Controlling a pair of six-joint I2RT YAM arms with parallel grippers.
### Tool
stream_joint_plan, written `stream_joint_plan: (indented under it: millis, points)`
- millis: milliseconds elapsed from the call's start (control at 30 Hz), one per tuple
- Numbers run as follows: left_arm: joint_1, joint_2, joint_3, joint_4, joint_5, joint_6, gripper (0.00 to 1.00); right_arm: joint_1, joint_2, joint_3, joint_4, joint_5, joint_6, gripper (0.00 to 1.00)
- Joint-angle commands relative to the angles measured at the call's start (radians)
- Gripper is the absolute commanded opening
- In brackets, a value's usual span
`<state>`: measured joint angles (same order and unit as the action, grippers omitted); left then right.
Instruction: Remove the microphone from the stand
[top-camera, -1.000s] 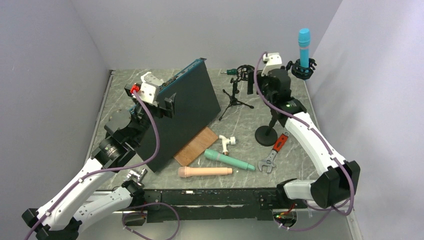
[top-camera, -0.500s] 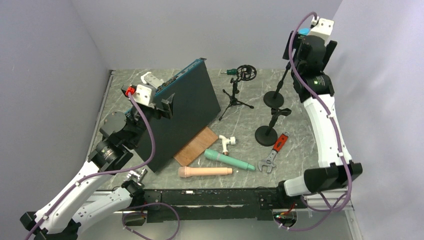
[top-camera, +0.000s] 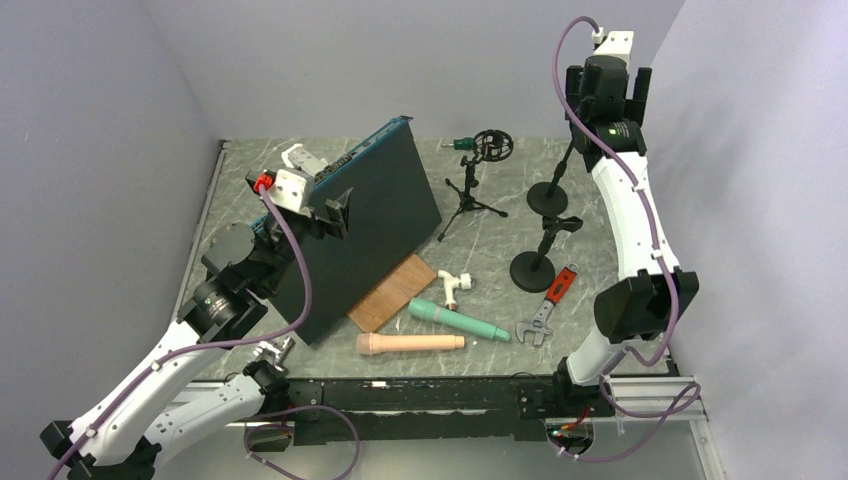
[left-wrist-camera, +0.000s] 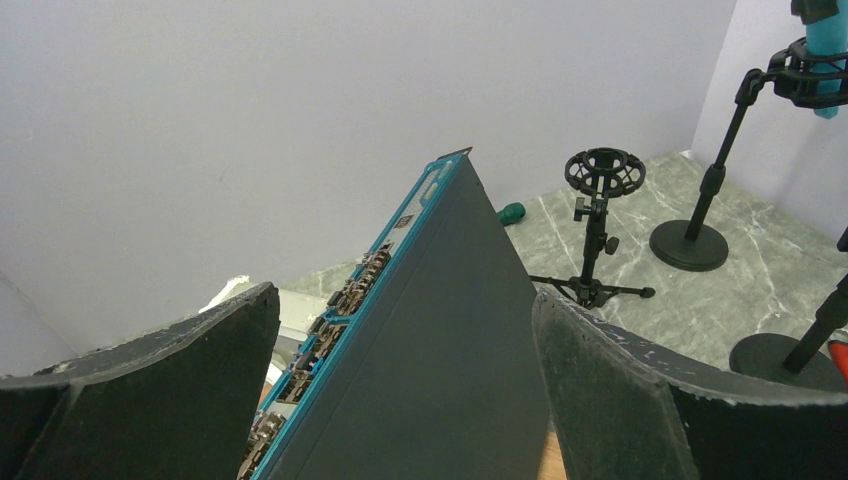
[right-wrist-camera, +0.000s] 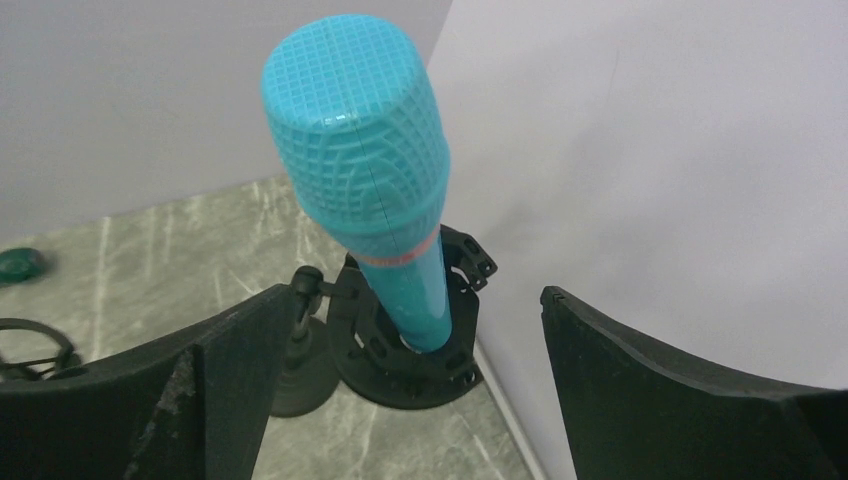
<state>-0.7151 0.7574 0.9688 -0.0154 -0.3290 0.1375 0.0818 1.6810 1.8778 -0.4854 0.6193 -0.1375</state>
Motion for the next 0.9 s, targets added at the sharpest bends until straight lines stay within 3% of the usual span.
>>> stream_joint_plan:
  millis: [0,100,267,433,700,867]
  points:
    - [-0.007,0.003,-0.005,0.042,0.017,-0.010,0.99,-0.014,0.015,0.016,0.023,-0.036,-0.038,0.76]
    - [-0.007,0.006,-0.007,0.045,0.014,-0.010,0.99,-0.019,0.000,-0.063,0.120,-0.035,-0.058,0.69]
    - [-0.014,0.015,-0.009,0.046,0.016,-0.010,0.99,-0.027,-0.032,-0.141,0.230,-0.045,-0.093,0.46]
    - [-0.020,0.023,-0.008,0.045,0.016,-0.010,0.99,-0.028,-0.054,-0.101,0.261,-0.053,-0.124,0.20]
    - [-0.025,0.026,-0.008,0.043,0.014,-0.008,0.99,-0.027,-0.109,-0.026,0.259,-0.087,-0.147,0.15]
    - [-0.030,0.030,-0.008,0.043,0.015,-0.009,0.99,-0.025,-0.205,-0.062,0.290,-0.168,-0.118,0.12]
